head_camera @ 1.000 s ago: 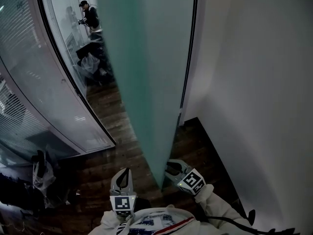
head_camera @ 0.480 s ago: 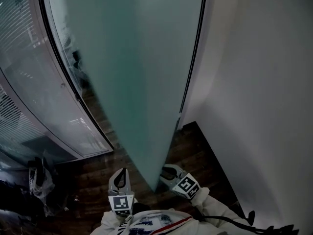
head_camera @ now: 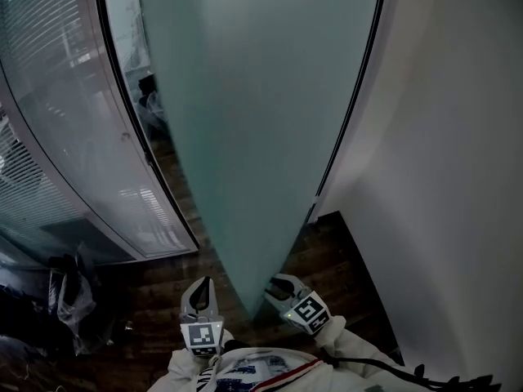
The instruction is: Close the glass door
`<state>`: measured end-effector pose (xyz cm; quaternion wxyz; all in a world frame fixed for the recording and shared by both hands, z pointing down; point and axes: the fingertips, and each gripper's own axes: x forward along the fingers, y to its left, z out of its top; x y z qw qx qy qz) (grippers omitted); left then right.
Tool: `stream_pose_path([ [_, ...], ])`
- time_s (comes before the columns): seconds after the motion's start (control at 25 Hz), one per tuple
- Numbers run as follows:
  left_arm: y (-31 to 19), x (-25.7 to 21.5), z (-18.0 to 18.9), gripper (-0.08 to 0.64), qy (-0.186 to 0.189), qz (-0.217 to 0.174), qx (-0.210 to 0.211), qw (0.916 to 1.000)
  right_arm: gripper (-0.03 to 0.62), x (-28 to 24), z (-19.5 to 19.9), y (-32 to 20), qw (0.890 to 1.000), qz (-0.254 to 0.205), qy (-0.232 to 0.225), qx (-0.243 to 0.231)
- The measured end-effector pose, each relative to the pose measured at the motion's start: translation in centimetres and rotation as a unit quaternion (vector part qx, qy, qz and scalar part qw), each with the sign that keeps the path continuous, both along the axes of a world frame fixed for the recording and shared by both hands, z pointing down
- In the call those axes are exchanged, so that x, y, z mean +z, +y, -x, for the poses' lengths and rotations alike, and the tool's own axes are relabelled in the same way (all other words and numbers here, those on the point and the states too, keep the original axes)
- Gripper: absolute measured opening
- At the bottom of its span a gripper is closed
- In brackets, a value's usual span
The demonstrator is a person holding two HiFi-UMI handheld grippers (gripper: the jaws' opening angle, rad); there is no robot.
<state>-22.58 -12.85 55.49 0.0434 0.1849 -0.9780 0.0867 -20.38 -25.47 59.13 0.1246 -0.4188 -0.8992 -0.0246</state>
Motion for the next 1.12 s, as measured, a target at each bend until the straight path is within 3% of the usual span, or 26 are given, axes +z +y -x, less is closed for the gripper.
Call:
stream_pose_path([
  [1.12, 14.7, -0.5, 5.8, 0.002, 0.01, -0.003, -0.08, 0.9968, 0.127, 0.4, 10.8, 9.0, 0.998, -0.008, 0.006, 0.06],
])
